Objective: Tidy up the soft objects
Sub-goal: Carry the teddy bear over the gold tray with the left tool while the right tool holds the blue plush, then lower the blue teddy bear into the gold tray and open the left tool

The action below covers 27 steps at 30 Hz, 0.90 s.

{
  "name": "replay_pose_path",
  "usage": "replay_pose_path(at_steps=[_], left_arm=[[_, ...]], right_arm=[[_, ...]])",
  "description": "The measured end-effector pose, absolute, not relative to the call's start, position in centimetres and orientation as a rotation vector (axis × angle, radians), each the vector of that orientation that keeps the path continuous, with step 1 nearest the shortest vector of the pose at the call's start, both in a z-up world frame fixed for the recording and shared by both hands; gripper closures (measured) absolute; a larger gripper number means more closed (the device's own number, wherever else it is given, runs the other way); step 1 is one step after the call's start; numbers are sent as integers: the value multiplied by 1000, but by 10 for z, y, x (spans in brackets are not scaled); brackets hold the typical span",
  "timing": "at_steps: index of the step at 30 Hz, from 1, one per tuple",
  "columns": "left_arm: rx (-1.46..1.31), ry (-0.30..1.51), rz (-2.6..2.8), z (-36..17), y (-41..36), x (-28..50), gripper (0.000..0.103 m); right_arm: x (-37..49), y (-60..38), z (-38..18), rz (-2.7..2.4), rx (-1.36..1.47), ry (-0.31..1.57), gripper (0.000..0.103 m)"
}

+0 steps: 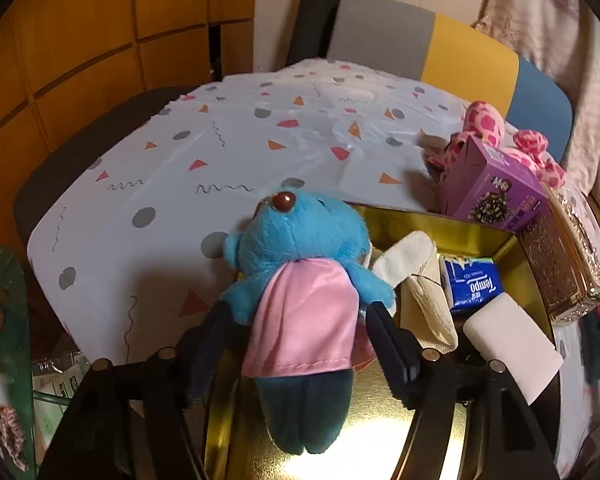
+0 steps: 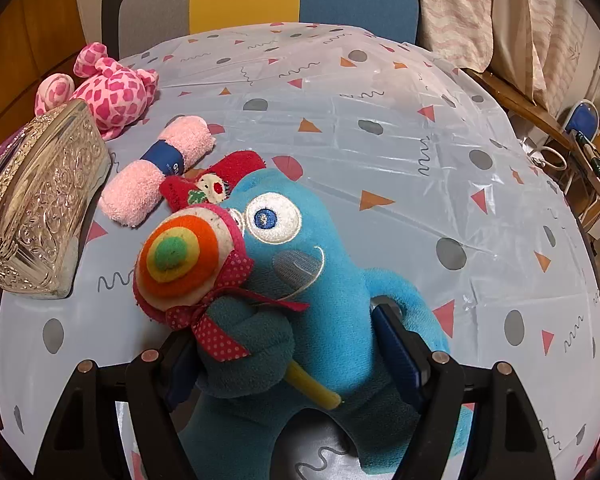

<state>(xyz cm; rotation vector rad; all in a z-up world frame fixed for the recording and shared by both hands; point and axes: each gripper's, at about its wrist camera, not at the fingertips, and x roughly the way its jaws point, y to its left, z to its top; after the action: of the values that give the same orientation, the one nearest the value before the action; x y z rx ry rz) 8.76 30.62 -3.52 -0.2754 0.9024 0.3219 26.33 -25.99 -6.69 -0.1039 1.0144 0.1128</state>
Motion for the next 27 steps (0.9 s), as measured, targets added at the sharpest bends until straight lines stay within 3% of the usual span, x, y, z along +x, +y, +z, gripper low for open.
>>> replay_pose_path(at_steps=[7,9,10,11,15,21,22,25,27], left_arm=[[-234,826,429,-19,301,65,29],[-196,782,459,-13,295,57,49],[-169,772,463,-12,290,55,67],[-126,777,482,-14,285,56,76],[-151,869,481,-37,290,73,91],[-162,914,447,-56,288,88,89],[-167,916,448,-56,288,89,84],[-190,903,444,-50,288,87,51],[-193,884,447,-44,285,82,46]], right_arm=[[263,-257,-67,105,-136,1010,23],[263,-256,-67,102,-148,1008,23],[262,-255,-67,100,-152,1008,23],[262,-254,-67,99,-158,1006,23],[261,-252,-66,94,-175,1000,24],[261,-253,-66,95,-175,999,24],[261,-252,-66,94,-177,999,24],[260,-252,-67,90,-186,998,24],[260,-250,-67,86,-199,998,24]])
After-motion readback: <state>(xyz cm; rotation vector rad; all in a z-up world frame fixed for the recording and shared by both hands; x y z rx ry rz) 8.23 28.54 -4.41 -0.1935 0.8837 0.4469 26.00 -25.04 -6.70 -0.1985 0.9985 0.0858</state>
